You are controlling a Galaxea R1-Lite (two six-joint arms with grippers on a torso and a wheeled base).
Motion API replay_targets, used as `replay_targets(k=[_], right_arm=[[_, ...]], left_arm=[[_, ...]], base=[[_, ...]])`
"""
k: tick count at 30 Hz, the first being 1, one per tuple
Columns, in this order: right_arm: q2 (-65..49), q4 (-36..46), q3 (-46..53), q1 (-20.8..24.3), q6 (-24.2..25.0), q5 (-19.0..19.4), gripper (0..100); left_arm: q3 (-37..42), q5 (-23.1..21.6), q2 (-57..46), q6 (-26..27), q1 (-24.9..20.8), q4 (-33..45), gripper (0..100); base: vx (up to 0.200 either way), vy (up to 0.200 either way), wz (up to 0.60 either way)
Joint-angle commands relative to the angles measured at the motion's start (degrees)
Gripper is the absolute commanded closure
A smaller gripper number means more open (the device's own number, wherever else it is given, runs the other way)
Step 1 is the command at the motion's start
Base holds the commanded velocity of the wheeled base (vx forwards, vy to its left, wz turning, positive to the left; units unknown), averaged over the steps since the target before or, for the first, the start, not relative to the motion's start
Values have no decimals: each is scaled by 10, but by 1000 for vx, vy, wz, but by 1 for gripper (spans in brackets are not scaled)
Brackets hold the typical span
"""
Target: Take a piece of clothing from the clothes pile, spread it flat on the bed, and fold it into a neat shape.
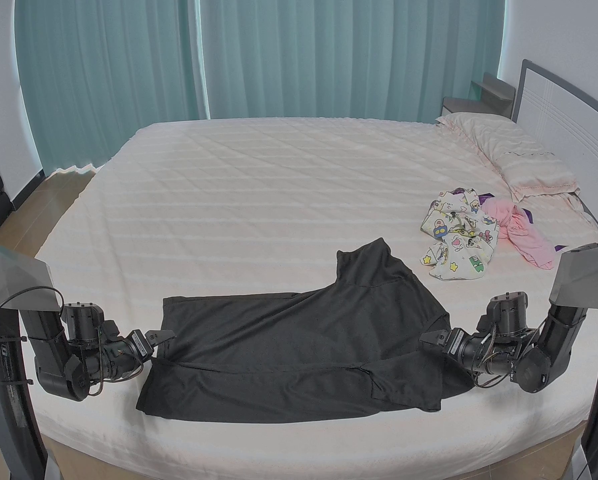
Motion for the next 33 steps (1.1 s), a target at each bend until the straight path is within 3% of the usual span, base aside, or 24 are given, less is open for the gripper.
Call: replay_targets(k=[1, 5, 17, 25, 33], right_arm=[[64, 10, -40, -22, -8, 2, 0], [60, 8, -41, -42, -9, 5, 0], [5, -30, -15, -27, 17, 17, 0], [47, -48, -3, -29, 12, 43, 0], [57, -57, 4, -23, 12, 44, 0]], left_arm=[[-1, 1, 0, 0, 0, 0, 0], [-2, 1, 1, 0, 0, 0, 0], [-2, 2, 3, 0, -1, 0, 0], [-2, 2, 3, 0, -1, 0, 0], [-2, 2, 4, 0, -1, 0, 0]], base=[[0, 0, 0], [0, 0, 0], [0, 0, 0], [0, 0, 0], [0, 0, 0]])
